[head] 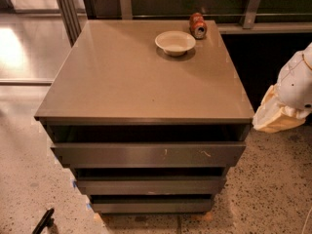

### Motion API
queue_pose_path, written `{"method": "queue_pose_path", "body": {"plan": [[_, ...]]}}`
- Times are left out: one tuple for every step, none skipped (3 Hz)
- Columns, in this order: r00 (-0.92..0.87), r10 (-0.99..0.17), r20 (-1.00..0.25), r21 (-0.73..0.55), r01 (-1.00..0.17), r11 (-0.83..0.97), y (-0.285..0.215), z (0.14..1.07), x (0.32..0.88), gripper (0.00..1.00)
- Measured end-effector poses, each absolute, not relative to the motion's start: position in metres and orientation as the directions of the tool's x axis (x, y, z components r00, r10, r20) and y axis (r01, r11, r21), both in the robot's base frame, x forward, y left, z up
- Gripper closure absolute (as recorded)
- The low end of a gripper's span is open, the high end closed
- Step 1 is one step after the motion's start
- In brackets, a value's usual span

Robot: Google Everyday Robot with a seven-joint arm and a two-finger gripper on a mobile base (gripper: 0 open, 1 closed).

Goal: Open middle drawer

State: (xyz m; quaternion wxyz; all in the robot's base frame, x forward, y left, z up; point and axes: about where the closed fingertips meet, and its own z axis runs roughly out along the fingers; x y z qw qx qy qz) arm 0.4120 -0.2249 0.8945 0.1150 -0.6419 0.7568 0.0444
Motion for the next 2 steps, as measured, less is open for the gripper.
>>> {"method": "queue_pose_path", "body": {"plan": [[-0.156,-0.953,-0.258,-0.076,-0.981,0.181,-0.224,0.883,0.414,1.00],[-0.166,-0.943,-0.287,-0.053,-0.981,0.189,-0.224,0.857,0.410,1.00]]}}
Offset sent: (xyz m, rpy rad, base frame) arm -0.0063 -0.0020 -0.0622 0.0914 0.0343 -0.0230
